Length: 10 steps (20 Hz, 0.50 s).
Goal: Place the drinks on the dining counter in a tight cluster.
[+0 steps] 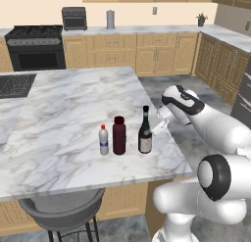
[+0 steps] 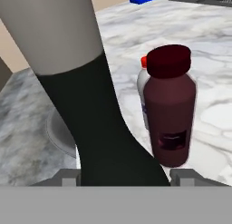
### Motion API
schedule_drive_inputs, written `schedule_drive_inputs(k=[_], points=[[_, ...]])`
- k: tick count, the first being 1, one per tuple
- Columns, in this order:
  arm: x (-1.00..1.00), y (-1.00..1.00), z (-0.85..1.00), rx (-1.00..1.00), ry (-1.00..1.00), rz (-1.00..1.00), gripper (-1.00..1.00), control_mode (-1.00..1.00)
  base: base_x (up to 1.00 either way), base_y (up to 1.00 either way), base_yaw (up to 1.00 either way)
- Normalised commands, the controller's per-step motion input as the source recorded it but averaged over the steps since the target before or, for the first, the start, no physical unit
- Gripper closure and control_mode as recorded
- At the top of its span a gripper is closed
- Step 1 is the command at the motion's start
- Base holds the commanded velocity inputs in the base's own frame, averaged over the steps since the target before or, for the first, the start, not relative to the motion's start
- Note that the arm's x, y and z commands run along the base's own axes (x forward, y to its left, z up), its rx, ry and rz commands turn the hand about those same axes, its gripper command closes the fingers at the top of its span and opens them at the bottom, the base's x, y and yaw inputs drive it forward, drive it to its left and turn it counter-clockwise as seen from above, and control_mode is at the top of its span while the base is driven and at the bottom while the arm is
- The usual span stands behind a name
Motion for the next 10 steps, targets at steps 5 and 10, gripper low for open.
schedule_drive_inputs(k=[5,10], points=[[0.11,0.00,-0.25,0.00,0.00,0.00,1.00,-1.00,0.00,0.00,0.00],[0.05,0.00,-0.07,0.00,-0.01,0.00,1.00,-1.00,0.00,0.00,0.00]])
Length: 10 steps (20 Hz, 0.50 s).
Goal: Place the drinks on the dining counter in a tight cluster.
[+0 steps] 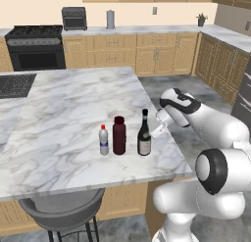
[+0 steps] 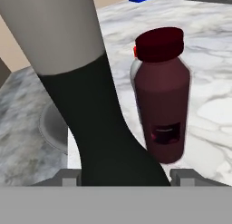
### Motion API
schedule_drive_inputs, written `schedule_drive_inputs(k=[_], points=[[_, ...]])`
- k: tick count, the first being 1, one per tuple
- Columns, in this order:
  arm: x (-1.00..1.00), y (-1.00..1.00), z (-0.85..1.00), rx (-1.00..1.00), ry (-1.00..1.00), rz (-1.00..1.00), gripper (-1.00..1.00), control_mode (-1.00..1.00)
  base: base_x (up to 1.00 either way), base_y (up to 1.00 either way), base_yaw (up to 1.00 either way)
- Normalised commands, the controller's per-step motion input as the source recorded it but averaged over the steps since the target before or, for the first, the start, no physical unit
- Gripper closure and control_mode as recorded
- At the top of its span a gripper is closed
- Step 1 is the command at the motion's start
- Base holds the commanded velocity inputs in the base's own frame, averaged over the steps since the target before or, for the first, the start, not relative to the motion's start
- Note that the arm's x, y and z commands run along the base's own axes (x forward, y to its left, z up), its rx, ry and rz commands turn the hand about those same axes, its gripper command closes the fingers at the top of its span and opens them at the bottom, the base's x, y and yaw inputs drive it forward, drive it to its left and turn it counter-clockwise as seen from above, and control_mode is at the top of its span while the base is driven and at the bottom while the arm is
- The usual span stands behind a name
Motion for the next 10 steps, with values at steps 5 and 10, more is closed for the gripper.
schedule_drive_inputs(k=[5,10], points=[[0.19,0.01,0.00,0.00,0.00,0.00,1.00,-1.00,0.00,0.00,0.00],[0.25,0.08,-0.02,0.00,0.00,0.00,1.00,-1.00,0.00,0.00,0.00]])
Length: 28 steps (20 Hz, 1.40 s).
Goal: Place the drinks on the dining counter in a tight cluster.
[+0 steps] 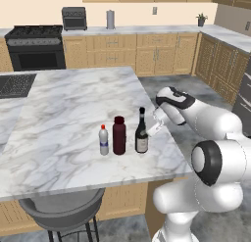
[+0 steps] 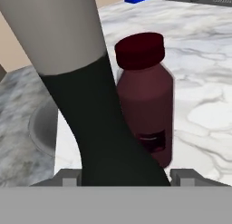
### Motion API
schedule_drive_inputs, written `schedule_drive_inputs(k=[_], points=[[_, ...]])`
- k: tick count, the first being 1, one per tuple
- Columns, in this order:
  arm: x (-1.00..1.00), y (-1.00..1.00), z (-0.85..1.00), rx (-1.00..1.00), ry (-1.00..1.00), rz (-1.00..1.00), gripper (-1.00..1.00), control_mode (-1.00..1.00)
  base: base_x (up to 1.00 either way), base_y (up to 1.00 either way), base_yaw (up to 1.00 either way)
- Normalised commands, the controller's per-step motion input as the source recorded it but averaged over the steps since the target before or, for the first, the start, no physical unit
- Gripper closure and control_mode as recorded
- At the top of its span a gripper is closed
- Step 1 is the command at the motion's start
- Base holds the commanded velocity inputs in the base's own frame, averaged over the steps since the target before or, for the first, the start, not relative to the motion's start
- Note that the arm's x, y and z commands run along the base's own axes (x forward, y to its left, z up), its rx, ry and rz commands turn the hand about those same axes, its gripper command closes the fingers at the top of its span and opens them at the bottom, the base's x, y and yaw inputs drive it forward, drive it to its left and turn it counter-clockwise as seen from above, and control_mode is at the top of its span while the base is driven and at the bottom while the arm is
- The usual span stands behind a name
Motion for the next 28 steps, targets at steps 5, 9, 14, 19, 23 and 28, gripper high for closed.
schedule_drive_inputs(k=[5,9,14,19,23,28], points=[[0.25,0.09,-0.05,0.00,0.00,0.00,1.00,-1.00,0.00,0.00,0.00],[0.11,0.07,-0.14,0.00,0.00,0.00,1.00,-1.00,0.00,0.00,0.00],[0.00,0.00,-0.25,0.00,0.00,0.00,1.00,-1.00,0.00,0.00,0.00],[0.00,0.00,-0.25,0.00,-0.02,0.00,1.00,-1.00,0.00,0.00,0.00],[0.19,0.00,-0.06,0.00,-0.02,0.00,1.00,-1.00,0.00,0.00,0.00],[0.39,0.00,0.00,0.00,0.00,0.00,1.00,-1.00,0.00,0.00,0.00]])
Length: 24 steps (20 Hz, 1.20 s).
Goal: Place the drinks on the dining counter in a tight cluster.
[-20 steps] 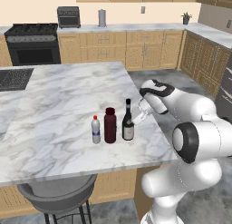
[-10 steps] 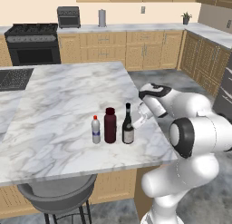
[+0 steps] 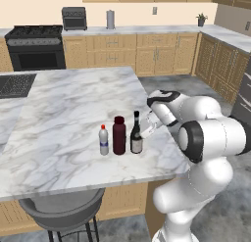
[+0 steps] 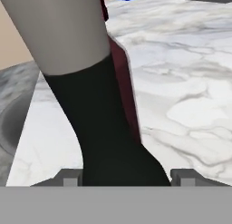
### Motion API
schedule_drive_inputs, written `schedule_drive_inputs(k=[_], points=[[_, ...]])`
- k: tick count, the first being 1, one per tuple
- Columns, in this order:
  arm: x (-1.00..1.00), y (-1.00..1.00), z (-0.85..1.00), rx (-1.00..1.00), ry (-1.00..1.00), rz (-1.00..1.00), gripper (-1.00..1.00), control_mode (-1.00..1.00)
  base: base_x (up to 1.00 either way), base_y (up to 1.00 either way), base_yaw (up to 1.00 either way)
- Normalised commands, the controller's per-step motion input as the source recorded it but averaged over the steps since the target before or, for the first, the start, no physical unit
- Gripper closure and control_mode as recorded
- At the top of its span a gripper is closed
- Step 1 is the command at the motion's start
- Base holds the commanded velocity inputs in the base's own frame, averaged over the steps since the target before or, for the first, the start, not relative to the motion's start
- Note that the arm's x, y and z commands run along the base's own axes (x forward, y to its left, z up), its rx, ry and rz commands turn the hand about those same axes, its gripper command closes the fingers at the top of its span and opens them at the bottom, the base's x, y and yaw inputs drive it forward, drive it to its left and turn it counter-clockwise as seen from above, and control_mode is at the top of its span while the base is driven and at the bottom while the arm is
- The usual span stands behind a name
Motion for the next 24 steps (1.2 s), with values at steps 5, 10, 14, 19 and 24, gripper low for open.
schedule_drive_inputs(k=[5,10,14,19,24], points=[[0.17,0.00,0.00,0.00,0.00,0.00,1.00,-1.00,0.00,0.00,0.00],[0.07,0.00,-0.07,0.00,-0.01,0.00,1.00,-1.00,0.00,0.00,0.00],[0.00,0.00,-0.23,0.00,0.00,0.00,1.00,-1.00,0.00,0.00,0.00],[0.00,0.00,-0.20,-0.01,0.00,0.00,1.00,-1.00,0.00,0.00,0.00],[0.00,0.00,0.00,0.00,0.00,0.00,1.00,-1.00,0.00,0.00,0.00]])
